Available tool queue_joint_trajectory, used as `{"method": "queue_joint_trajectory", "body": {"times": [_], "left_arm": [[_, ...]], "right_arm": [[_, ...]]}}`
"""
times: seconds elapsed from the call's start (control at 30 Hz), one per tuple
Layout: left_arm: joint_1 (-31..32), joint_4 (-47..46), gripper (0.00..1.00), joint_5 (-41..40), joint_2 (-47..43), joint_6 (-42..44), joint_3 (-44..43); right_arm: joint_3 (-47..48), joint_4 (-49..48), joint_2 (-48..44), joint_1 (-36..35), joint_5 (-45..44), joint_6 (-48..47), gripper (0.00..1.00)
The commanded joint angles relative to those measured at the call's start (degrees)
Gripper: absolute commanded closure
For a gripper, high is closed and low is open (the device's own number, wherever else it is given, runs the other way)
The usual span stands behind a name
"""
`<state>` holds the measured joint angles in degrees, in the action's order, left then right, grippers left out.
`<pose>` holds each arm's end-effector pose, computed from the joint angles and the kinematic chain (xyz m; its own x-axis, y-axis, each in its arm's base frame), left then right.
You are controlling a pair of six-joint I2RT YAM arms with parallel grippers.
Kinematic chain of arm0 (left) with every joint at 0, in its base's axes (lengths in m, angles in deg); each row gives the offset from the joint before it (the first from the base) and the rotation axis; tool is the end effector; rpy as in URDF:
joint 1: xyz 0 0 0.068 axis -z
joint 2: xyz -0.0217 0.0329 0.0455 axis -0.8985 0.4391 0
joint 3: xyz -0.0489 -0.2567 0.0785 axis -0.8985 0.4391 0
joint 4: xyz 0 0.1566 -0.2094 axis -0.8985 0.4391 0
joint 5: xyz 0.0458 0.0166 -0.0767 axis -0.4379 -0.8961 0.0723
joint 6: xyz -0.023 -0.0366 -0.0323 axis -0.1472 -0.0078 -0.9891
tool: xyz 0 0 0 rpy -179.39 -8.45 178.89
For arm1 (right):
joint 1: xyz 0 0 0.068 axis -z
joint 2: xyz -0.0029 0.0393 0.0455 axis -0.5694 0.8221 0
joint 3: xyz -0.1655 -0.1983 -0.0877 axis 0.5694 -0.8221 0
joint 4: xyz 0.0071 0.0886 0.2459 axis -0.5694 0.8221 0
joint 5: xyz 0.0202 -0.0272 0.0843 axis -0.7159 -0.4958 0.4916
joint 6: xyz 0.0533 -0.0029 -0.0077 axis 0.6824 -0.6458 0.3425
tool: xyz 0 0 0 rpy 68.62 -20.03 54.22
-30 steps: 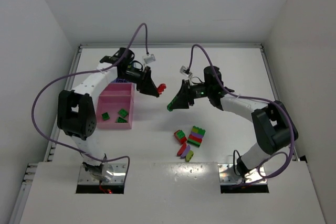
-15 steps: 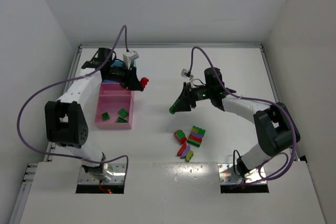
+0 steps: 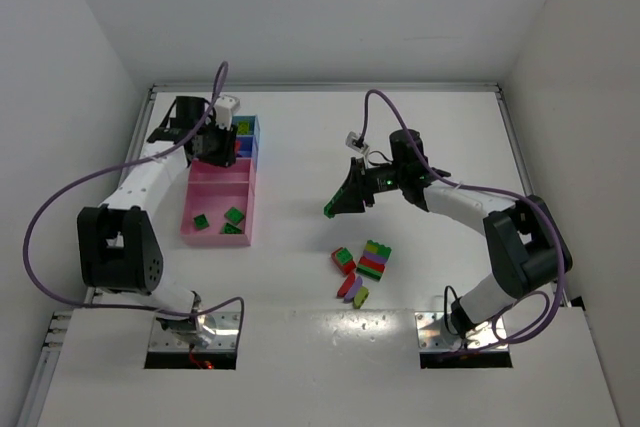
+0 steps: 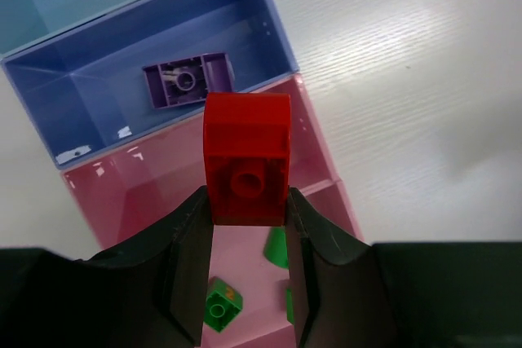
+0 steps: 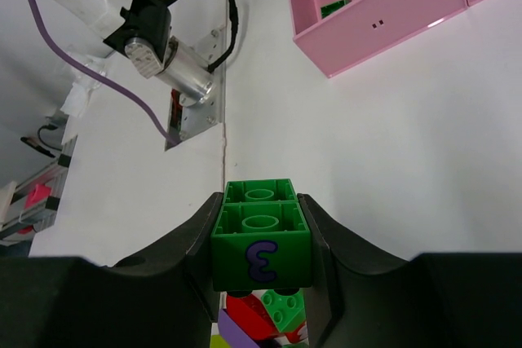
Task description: Sort the legos into containers by color
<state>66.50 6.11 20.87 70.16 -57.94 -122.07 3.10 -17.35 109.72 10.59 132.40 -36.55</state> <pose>0.3314 -0.0230 0.2777 -0.7176 0.1473 -0.6807 0.2850 0.9539 -0.0940 0.2776 0.1599 0.2105 -0.6739 -0.1739 -0.7180 -0.7377 0.1047 0.6670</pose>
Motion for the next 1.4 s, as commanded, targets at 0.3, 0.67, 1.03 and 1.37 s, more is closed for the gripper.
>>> {"method": "queue_joint_trajectory", "body": {"times": [0.3, 0.67, 1.03, 1.37], "left_arm": [[-1.1, 3.3, 0.86, -3.0, 6.5, 8.0, -4.0], [-2.1, 4.4, 0.74, 0.3, 7.6, 15.7, -2.8], [-2.9, 4.9, 0.38, -0.8, 10.6, 17.3, -4.4], [-9.3, -3.0, 0.11, 16.5, -4.6, 5.7, -2.7]], "right_arm": [[1.6, -1.0, -0.9, 0.1, 0.4, -3.4, 1.00], [1.6, -0.5, -0.4, 0.1, -0.1, -3.9, 1.00], [2.2, -0.5, 0.1, 0.1, -0.1, -3.9, 1.00], [7.4, 1.2, 2.7, -2.3, -2.0, -5.2, 1.00]]}}
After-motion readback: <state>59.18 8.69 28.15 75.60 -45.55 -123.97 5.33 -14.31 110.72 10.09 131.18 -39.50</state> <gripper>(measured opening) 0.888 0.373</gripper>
